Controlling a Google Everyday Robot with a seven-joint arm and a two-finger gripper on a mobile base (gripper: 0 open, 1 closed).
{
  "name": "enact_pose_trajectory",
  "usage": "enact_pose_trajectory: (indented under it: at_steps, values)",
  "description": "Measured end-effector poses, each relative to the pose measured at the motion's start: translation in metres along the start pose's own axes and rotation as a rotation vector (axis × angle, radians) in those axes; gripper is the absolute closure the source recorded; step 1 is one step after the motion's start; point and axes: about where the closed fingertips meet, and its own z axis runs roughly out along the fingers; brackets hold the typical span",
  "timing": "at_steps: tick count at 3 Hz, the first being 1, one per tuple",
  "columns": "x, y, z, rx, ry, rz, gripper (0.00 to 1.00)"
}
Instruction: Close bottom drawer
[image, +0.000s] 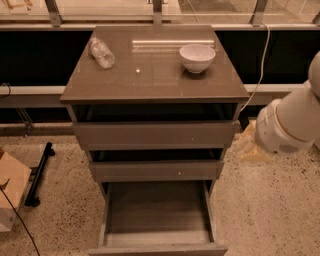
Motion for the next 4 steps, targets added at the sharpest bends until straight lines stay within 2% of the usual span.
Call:
enact_pose_trajectory:
  at_steps: [1, 2, 3, 4]
  values:
    - [0.024, 0.021, 0.044, -0.008, 0.010, 0.053, 1.00]
    - [0.048, 0.043, 0.087, -0.028, -0.034, 0.070, 1.00]
    - [0.087, 0.065, 0.154, -0.055, -0.097, 0.115, 1.00]
    - [0.087, 0.066, 0.159, -0.056, -0.096, 0.119, 1.00]
